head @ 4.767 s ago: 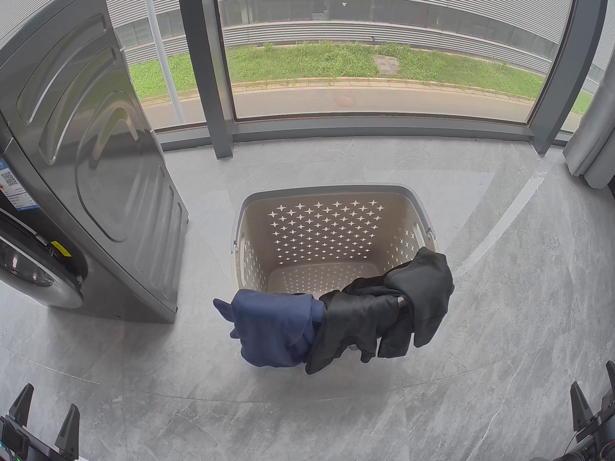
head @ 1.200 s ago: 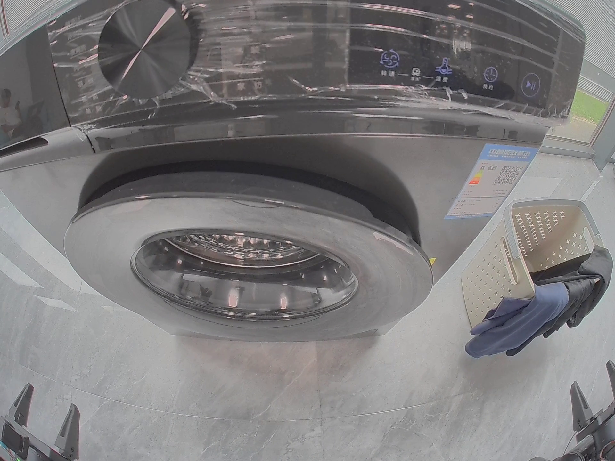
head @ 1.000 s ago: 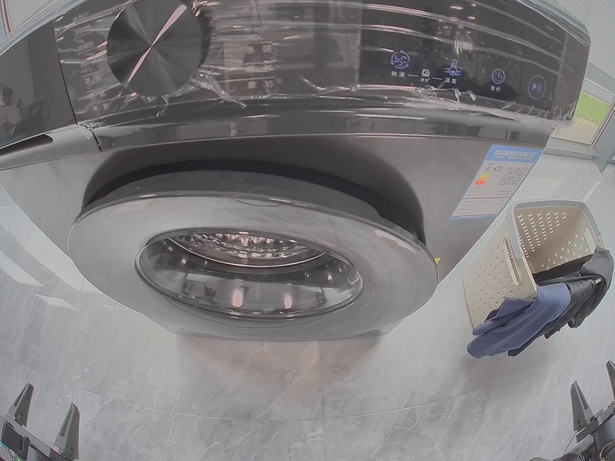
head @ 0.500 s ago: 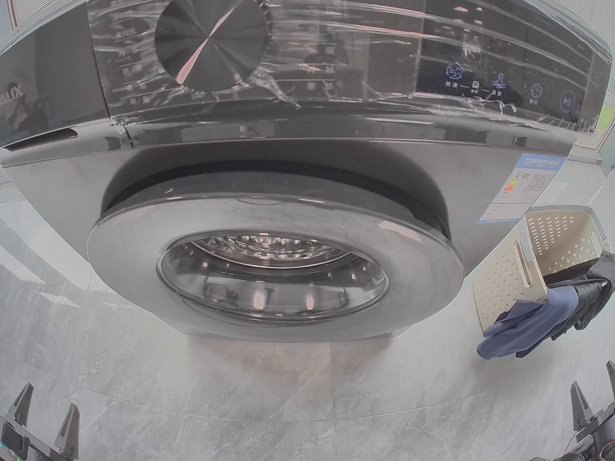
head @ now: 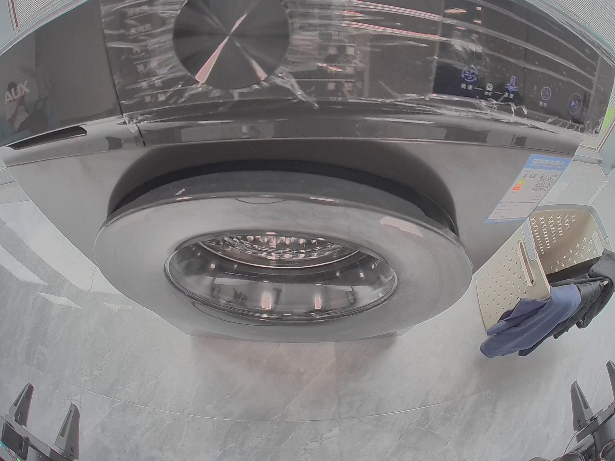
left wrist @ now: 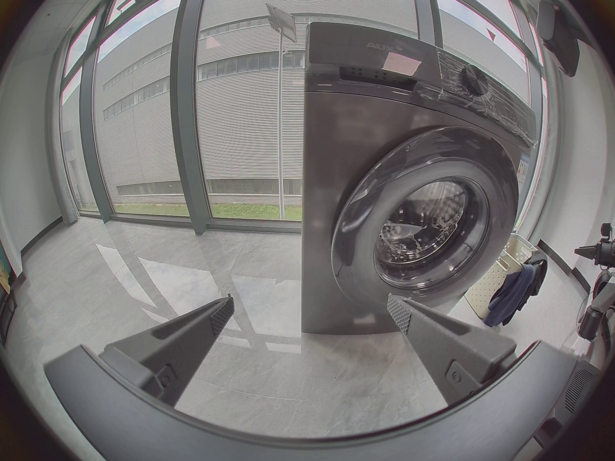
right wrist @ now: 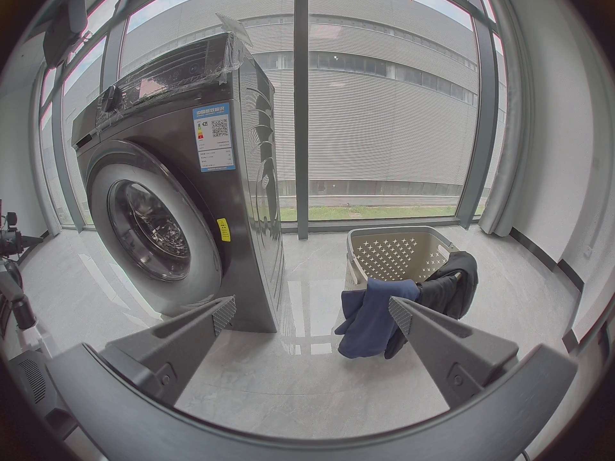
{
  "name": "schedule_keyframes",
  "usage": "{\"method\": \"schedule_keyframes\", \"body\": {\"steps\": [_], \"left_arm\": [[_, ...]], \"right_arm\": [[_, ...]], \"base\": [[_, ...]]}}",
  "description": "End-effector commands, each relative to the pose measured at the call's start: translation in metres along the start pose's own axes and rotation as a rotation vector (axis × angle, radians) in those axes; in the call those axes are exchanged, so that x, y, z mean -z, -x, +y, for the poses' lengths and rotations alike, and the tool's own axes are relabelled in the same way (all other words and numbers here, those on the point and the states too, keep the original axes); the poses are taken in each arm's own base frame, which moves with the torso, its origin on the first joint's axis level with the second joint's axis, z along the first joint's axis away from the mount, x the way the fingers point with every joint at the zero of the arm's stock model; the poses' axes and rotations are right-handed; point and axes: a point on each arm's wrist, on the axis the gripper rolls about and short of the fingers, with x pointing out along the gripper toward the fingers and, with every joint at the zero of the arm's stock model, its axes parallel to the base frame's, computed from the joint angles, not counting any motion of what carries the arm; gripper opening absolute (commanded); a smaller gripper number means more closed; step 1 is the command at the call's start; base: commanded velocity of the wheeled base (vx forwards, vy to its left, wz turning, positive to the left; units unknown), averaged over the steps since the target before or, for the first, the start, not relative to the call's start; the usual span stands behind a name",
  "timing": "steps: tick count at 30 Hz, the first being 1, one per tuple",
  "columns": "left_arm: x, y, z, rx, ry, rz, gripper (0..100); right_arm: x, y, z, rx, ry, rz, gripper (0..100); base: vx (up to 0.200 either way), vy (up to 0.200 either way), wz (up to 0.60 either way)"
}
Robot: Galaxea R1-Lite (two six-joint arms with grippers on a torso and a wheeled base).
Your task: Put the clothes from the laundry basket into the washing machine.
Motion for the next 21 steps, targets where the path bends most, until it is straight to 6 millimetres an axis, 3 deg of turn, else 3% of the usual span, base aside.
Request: {"method": "schedule_keyframes", "body": {"steps": [1,7,13,21], "left_arm": [[0.0044,0.0002,0.0003,-0.001,0.001,-0.003,100],[0.0044,0.0002,0.0003,-0.001,0.001,-0.003,100],[0.0044,0.0002,0.0003,-0.001,0.001,-0.003,100],[0.0044,0.0002,0.0003,-0.001,0.001,-0.003,100]], "right_arm": [[0.0049,-0.0013,0.0,-0.001,0.0,0.017,100],[0.0049,-0.0014,0.0001,0.0,-0.001,0.019,100],[0.005,-0.0014,0.0,0.007,-0.006,0.02,100],[0.0049,-0.0008,0.0002,-0.004,0.031,0.009,100]], "base": [[0.0,0.0,0.0],[0.0,0.0,0.0],[0.2,0.0,0.0],[0.0,0.0,0.0]]}}
